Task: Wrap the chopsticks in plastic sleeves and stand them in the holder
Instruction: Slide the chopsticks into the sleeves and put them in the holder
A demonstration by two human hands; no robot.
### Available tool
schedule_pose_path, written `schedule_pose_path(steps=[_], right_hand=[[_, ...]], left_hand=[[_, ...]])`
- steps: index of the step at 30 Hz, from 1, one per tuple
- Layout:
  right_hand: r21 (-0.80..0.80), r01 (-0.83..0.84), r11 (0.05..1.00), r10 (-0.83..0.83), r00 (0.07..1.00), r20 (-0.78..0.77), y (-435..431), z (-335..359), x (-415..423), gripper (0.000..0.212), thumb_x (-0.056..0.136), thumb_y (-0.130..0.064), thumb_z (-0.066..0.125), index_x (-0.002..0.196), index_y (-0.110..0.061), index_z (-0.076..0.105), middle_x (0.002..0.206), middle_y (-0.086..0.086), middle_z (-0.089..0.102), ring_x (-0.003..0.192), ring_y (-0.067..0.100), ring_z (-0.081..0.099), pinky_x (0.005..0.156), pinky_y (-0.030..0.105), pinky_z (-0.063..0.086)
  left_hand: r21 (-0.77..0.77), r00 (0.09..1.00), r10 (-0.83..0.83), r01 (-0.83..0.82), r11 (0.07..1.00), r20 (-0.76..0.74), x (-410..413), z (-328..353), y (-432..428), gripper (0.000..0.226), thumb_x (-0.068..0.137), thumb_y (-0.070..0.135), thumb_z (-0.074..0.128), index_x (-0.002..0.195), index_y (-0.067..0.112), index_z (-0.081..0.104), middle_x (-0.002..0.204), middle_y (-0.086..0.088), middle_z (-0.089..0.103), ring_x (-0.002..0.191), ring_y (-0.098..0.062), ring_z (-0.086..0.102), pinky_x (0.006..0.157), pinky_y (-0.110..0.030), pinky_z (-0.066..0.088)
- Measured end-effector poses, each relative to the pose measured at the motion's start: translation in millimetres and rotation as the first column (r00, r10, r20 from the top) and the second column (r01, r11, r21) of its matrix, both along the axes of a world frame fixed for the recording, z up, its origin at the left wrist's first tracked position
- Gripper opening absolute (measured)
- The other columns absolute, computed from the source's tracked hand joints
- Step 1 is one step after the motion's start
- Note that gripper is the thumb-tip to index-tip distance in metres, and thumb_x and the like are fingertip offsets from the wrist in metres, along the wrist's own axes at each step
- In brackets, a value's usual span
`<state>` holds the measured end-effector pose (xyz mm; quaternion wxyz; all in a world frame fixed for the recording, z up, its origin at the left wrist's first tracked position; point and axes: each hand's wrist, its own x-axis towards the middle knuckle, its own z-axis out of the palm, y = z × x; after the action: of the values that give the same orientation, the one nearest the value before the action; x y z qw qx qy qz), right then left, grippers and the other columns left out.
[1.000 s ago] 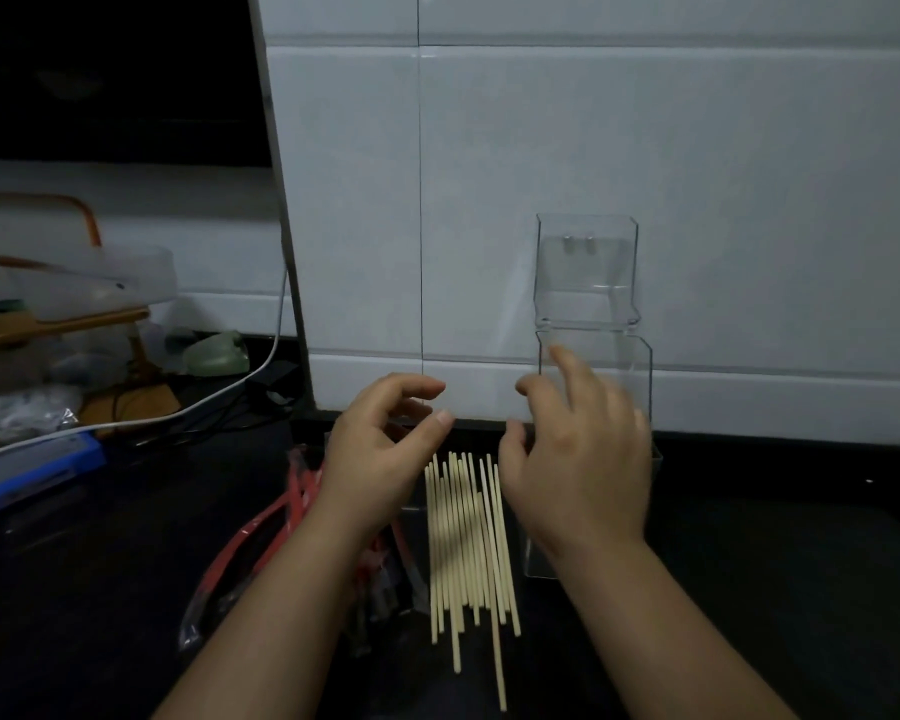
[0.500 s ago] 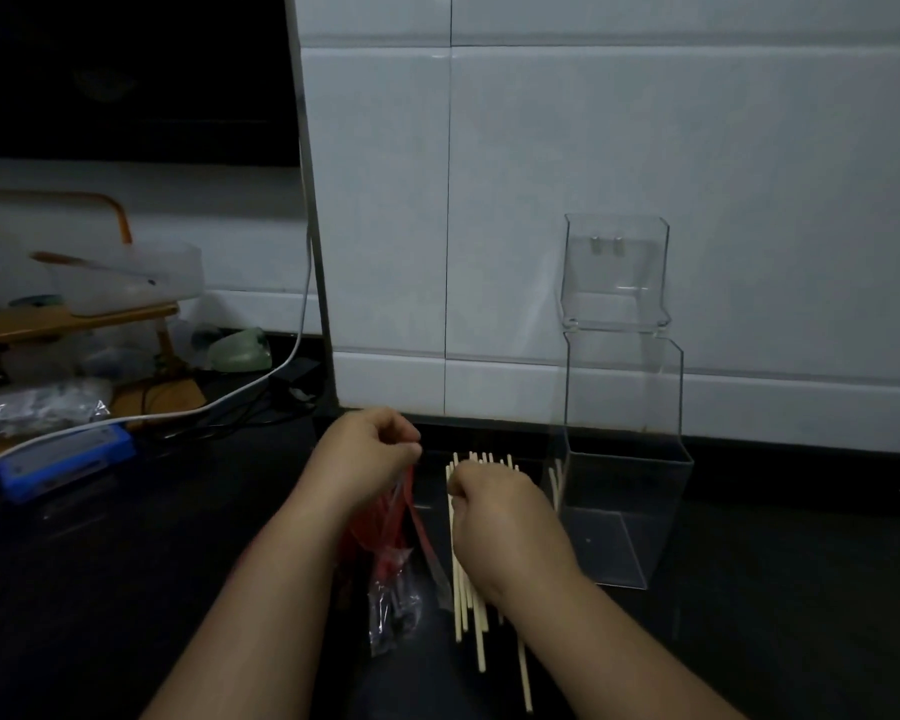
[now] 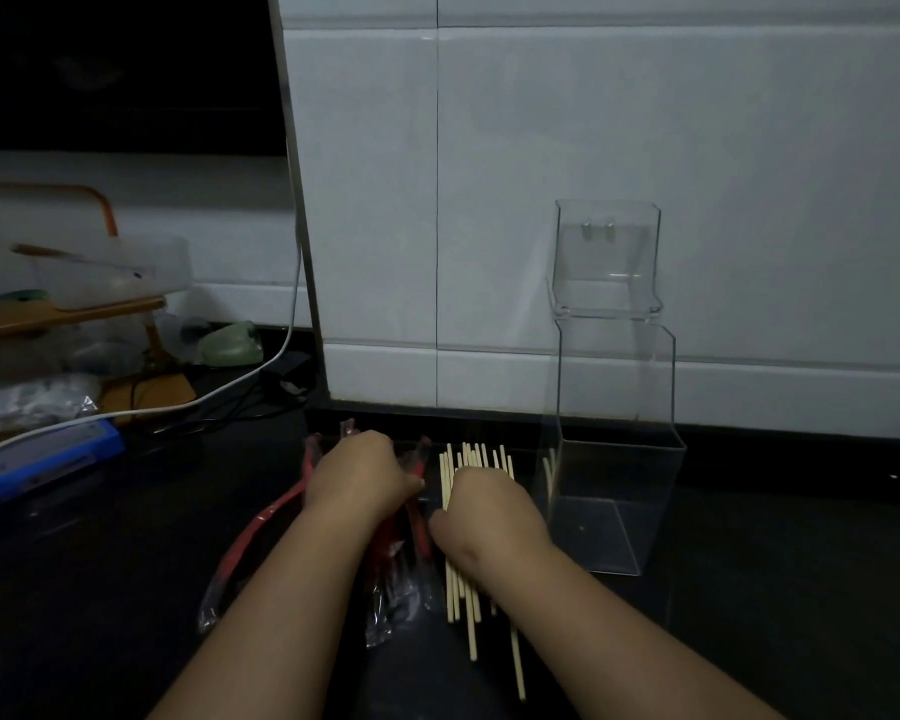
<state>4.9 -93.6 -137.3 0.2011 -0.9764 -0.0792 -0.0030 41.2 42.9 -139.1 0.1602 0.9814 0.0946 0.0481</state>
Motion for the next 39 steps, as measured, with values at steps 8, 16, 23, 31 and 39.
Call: schedule_pose_path(steps=[8,16,23,31,39], right_hand=[[-0.011,-0.021,1.0,0.022,0.995,0.1,2,-3,-1,0.018,0.09,-0.018,0.05,0.105,-0.013,0.057,0.101,0.007,0.062,0.08,0.024,0.055,0.064,0.03,0.041],[-0.043,0.016,0.999,-0.013,0.996,0.09,-2,-1,0,0.017,0.095,-0.021,0.053,0.109,-0.013,0.059,0.099,0.005,0.06,0.078,0.021,0.051,0.064,0.029,0.04],[0.03,0.041,0.999,-0.044,0.994,0.102,-5,4,-4,0.019,0.096,-0.022,0.053,0.11,-0.011,0.057,0.092,0.006,0.059,0.078,0.024,0.055,0.062,0.029,0.039],[0.2,-0.128,0.971,0.046,0.926,0.374,-23,33,-28,0.009,0.097,-0.02,0.044,0.105,-0.023,0.049,0.085,-0.003,0.056,0.079,0.021,0.054,0.059,0.032,0.041],[0.366,-0.436,0.822,0.073,0.719,0.691,-37,49,-42,0.021,0.091,-0.014,0.052,0.101,-0.022,0.068,0.079,-0.016,0.061,0.077,0.004,0.059,0.066,0.018,0.048]], left_hand=[[0.103,1.0,-0.025,0.024,0.994,0.015,10,-9,-1,0.061,0.09,0.076,0.033,0.083,0.025,0.066,0.123,-0.007,0.068,0.148,-0.023,0.028,0.12,-0.057,0.008],[0.121,1.0,-0.013,0.013,0.993,0.003,6,-4,-9,0.024,0.089,0.046,0.06,0.095,0.025,0.069,0.109,-0.004,0.07,0.11,-0.026,0.061,0.1,-0.042,0.043],[-0.102,0.989,-0.004,0.019,0.995,0.145,-6,6,-16,0.011,0.083,0.027,0.061,0.08,0.019,0.068,0.083,-0.001,0.069,0.08,-0.023,0.064,0.072,-0.032,0.052],[-0.777,0.916,0.101,0.266,0.57,0.387,-22,28,-20,0.005,0.083,0.008,0.071,0.086,0.01,0.068,0.069,-0.003,0.065,0.059,-0.011,0.058,0.055,-0.024,0.046],[-0.88,0.898,0.035,0.421,0.219,0.438,-20,28,-15,0.025,0.086,-0.004,0.065,0.108,0.006,0.071,0.078,-0.012,0.068,0.073,-0.033,0.064,0.072,-0.04,0.054]])
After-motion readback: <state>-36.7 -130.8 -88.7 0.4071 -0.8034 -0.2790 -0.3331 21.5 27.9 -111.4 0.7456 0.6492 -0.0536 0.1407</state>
